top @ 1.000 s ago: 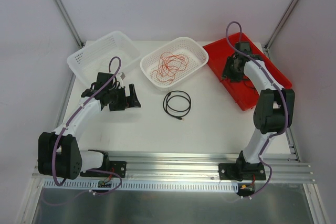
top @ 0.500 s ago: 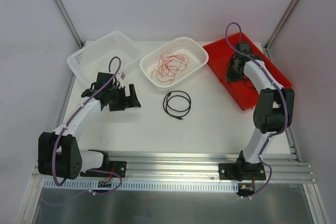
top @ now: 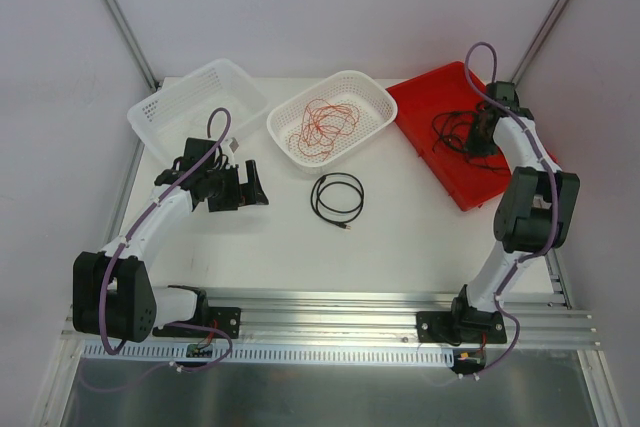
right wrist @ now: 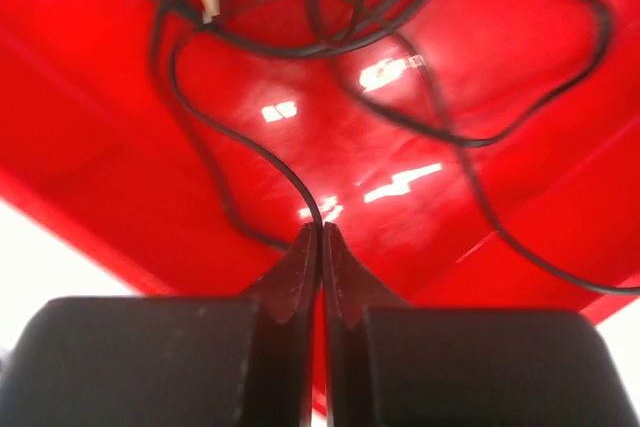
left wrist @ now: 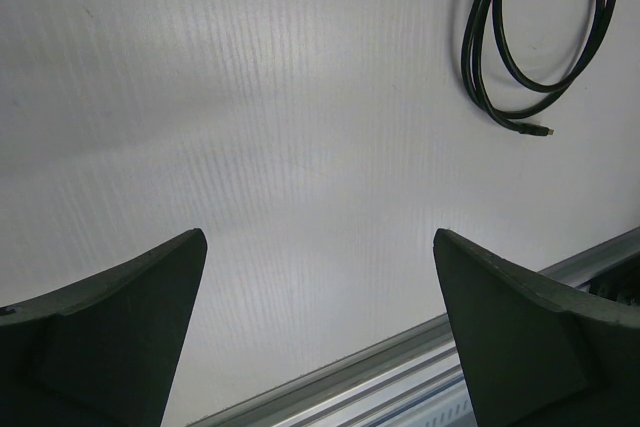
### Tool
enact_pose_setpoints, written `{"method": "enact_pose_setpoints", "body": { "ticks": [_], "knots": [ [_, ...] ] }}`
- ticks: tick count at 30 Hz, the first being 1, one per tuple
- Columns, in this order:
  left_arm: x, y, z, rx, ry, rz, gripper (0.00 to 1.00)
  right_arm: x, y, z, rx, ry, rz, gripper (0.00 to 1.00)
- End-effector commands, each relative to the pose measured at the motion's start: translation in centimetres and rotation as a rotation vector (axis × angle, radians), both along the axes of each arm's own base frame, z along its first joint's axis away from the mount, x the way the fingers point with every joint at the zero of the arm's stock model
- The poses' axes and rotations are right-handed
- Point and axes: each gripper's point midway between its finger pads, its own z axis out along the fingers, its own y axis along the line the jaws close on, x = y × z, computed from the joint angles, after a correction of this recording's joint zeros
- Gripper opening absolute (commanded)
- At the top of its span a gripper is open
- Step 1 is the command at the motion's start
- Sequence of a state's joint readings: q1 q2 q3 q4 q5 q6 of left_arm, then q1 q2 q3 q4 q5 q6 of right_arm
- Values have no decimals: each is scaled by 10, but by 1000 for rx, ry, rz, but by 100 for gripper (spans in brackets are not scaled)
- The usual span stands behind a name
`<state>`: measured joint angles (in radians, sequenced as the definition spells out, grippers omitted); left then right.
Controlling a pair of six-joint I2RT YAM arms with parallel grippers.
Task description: Untangle the cables
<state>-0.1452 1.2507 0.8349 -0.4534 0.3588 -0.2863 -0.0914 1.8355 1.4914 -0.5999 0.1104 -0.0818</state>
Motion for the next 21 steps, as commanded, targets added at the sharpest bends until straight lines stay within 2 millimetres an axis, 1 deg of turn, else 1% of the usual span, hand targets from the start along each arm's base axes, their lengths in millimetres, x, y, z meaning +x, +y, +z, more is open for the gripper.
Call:
{"method": "enact_pose_setpoints", "body": {
  "ticks": [1,4,6,7,10,11,13,15,17,18,19,20,21],
  "knots": [
    [0,-5,10,-13,-36,-39,98,5,-24,-10,-35,10,-12,1],
    [0,-5,10,-15,-33,-39,98,6,-24,-27,5,43,-13,1],
    [0,-6,9,-16,-29,-40,98,8,-21,-31,22,46,-9,2],
    [0,-6,9,-16,-29,-40,98,8,-21,-37,27,56,-12,2],
    [0,-5,7,-14,-23,-39,98,10,-28,-43,10,73,-37,3],
    [0,-5,7,-15,-21,-40,98,10,-29,-49,14,85,-40,3],
    [0,-5,6,-12,-18,-38,98,16,-25,-48,35,77,-28,3],
    [0,-5,5,-13,-17,-39,98,24,-13,-49,76,71,4,3],
    [1,-5,5,-12,-14,-39,98,35,-7,-43,83,39,24,3],
    [0,-5,4,-12,-11,-39,98,38,0,-42,82,35,40,4],
    [0,-5,4,-11,-9,-38,98,46,2,-35,80,14,44,6],
    [0,-5,2,-9,-6,-37,98,49,10,-33,108,8,64,8],
    [0,-5,3,-8,-6,-36,98,50,13,-35,110,12,66,12]
  ]
}}
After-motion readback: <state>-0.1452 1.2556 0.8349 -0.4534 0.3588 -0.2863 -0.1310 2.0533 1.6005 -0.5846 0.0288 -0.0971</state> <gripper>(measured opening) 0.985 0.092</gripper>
